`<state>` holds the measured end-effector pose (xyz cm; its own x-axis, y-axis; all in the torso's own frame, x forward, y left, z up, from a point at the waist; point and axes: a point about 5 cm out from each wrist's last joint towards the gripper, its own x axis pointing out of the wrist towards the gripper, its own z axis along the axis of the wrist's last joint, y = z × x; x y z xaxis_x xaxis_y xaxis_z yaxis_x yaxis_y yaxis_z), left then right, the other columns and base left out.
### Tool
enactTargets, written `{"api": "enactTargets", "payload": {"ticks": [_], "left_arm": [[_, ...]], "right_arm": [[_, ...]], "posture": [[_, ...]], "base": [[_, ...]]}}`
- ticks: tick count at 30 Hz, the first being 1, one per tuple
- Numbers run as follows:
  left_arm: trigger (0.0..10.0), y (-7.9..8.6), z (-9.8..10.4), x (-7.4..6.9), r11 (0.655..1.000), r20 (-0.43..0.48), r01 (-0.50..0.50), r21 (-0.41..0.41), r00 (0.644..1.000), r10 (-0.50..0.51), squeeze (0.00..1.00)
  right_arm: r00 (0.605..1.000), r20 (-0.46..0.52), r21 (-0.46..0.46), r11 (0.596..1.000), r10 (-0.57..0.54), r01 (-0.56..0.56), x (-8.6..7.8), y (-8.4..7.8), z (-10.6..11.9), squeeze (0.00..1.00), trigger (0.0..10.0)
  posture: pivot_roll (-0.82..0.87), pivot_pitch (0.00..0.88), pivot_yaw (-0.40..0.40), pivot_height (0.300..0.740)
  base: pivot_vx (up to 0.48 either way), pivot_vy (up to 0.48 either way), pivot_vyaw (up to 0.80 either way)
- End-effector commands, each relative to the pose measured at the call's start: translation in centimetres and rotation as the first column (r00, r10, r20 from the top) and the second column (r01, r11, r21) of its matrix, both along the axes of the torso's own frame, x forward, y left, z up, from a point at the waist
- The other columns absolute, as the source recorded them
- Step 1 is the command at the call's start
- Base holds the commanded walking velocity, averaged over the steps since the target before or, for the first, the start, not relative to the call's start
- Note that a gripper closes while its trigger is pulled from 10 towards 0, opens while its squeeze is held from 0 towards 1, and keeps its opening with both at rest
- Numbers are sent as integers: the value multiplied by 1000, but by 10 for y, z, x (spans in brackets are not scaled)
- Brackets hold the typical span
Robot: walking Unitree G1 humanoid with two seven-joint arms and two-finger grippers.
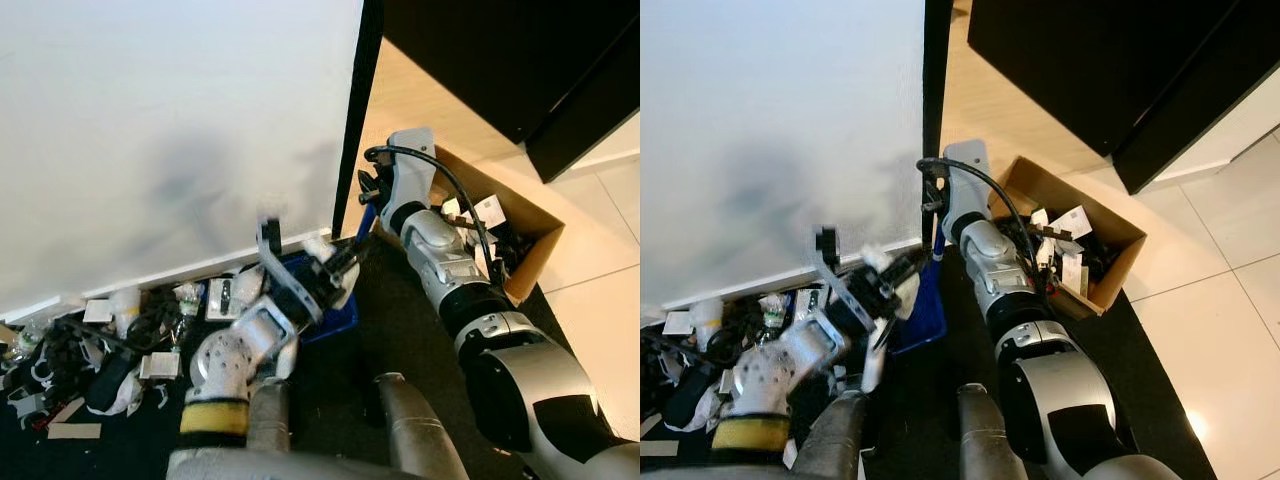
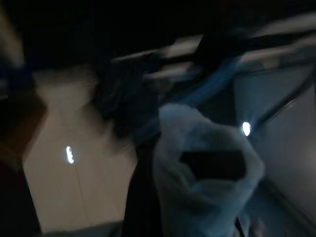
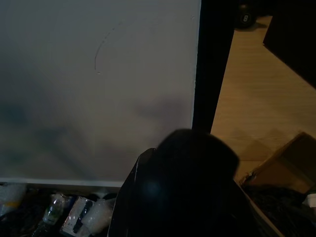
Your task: Sweep floor
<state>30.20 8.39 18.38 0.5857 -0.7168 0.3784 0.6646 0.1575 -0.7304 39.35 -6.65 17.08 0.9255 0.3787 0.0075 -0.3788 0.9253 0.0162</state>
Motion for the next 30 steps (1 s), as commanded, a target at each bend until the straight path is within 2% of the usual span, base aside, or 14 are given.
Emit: {"api": "enactTargets", "payload": {"ticks": [1, 2, 3, 5, 6, 8, 9, 11, 12, 14, 20, 22, 26, 30], "left_arm": [[10000, 15, 28, -1, 999, 179, -11, 44, 984, 3, 0], [10000, 42, 42, 4, 985, 260, -106, 136, 963, 68, 0], [10000, 42, 42, 4, 985, 260, -106, 136, 963, 68, 0], [10000, 66, 53, 5, 950, 342, -194, 245, 934, 102, 0], [10000, 66, 53, 5, 950, 342, -194, 245, 934, 102, 0], [10000, 91, 65, 5, 897, 413, -286, 338, 901, 131, 0], [10000, 91, 65, 5, 897, 413, -286, 338, 901, 131, 0], [10000, 109, 75, 2, 850, 463, -345, 399, 876, 139, 0], [10000, 109, 75, 2, 850, 463, -345, 399, 876, 139, 0], [10000, 123, 84, -2, 813, 493, -393, 430, 857, 153, 0], [10000, 137, 98, -9, 797, 517, -440, 414, 834, 191, 0], [10000, 149, 103, -15, 772, 524, -466, 432, 827, 205, 0], [10000, 160, 100, -20, 733, 520, -490, 472, 826, 217, 0], [10000, 192, 92, -19, 576, 524, -609, 545, 784, 332, 0]], "right_arm": [[991, -136, 32, 999, 2, 2, -10, 0, -33, 0, 10000], [991, -137, 35, 999, -1, 5, -10, -1, -34, 0, 10000], [991, -137, 35, 999, -1, 5, -10, -1, -34, 0, 10000], [990, -138, 37, 999, -2, 7, -10, -1, -34, 0, 10000], [990, -138, 37, 999, -2, 7, -10, -1, -34, 0, 10000], [990, -139, 39, 999, -1, 7, -11, -1, -36, 0, 10000], [990, -139, 39, 999, -1, 7, -11, -1, -36, 0, 10000], [990, -141, 40, 999, -1, 7, -11, -2, -37, 0, 10000], [990, -141, 40, 999, -1, 7, -11, -2, -37, 0, 10000], [990, -142, 40, 999, 1, 5, -12, -1, -37, 0, 10000], [990, -143, 39, 999, 6, 0, -12, -1, -38, 0, 10000], [989, -144, 38, 999, 11, -6, -12, 0, -38, 0, 10000], [989, -144, 38, 999, 15, -10, -13, 1, -39, 0, 10000], [989, -148, 37, 999, 19, -14, -14, 2, -41, 0, 10000]], "posture": [[78, 386, -15, 740], [94, 382, -10, 740], [94, 382, -10, 740], [102, 380, -8, 740], [102, 380, -8, 740], [117, 376, -6, 740], [117, 376, -6, 740], [125, 373, -7, 740], [125, 373, -7, 740], [130, 371, -9, 740], [136, 368, -11, 740], [138, 366, -11, 740], [142, 366, -12, 740], [148, 365, -16, 740]], "base": [[0, 0, 0], [0, 0, 0], [0, 0, 0], [0, 0, 0], [0, 0, 0], [0, 0, 0], [0, 0, 0], [0, 0, 0], [0, 0, 0], [0, 0, 0], [0, 0, 0], [0, 0, 0], [0, 0, 0], [0, 0, 0]]}}
